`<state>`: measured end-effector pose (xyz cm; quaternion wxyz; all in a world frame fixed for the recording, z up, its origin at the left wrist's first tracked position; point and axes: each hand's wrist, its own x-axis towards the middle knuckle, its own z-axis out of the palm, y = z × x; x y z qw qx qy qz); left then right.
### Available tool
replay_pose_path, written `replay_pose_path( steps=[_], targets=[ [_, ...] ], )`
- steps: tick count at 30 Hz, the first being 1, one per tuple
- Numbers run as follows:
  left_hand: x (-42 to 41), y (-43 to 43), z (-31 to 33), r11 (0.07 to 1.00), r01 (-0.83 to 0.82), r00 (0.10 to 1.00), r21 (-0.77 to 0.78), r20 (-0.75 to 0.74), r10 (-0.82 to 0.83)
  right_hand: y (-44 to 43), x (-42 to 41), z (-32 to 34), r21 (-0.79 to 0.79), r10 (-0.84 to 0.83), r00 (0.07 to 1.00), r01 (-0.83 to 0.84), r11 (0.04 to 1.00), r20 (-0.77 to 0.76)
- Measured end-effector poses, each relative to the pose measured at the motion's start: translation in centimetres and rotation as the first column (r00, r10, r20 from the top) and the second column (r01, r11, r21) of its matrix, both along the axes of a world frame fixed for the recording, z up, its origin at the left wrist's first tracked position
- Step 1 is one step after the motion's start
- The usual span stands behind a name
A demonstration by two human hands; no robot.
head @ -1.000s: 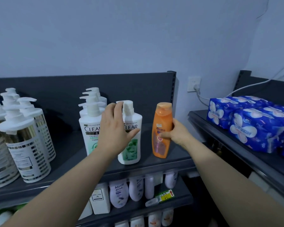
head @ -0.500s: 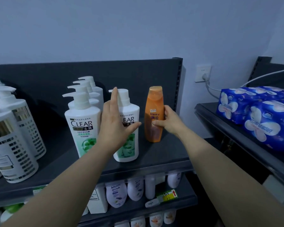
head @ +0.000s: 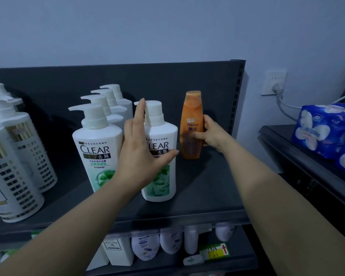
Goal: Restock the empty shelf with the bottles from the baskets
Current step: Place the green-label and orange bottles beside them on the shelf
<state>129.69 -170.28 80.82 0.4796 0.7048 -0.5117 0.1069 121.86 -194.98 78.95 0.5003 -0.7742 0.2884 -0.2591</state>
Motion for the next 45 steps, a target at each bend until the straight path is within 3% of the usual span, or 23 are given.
replay_pose_path(
  steps=[11, 23, 33, 40, 45],
  targets=[
    [-0.1, -0.1, -0.1, 1.0, -0.013, 1.0, 0.004, 0.007, 0.013, -0.7, 1.4, -1.3, -0.087, -0.142, 0.99, 0.141, 0.986, -0.006],
    [-0.1, -0.1, -0.2, 1.0, -0.013, 1.0, -0.003, 0.01, 0.013, -0.1, 1.5, -0.6, -0.161, -0.127, 0.979, 0.101, 0.982, -0.16],
    [-0.6, 0.1, 0.3, 0.996, -0.056, 0.998, 0.076, 0.036, 0.054, 5.9, -2.4, 1.9, -0.432, -0.229, 0.954, 0.126, 0.893, -0.194],
    [-2.6, 2.0, 1.1, 0.971, -0.193, 0.963, 0.141, 0.216, 0.16, 13.2, -7.9, 5.5, -0.571, -0.268, 0.932, 0.086, 0.816, -0.243],
    [-4.9, 6.5, 0.2, 0.956, -0.186, 0.931, 0.229, 0.351, 0.098, 19.1, -11.6, 5.9, -0.632, -0.304, 0.911, 0.065, 0.772, -0.278]
  ],
)
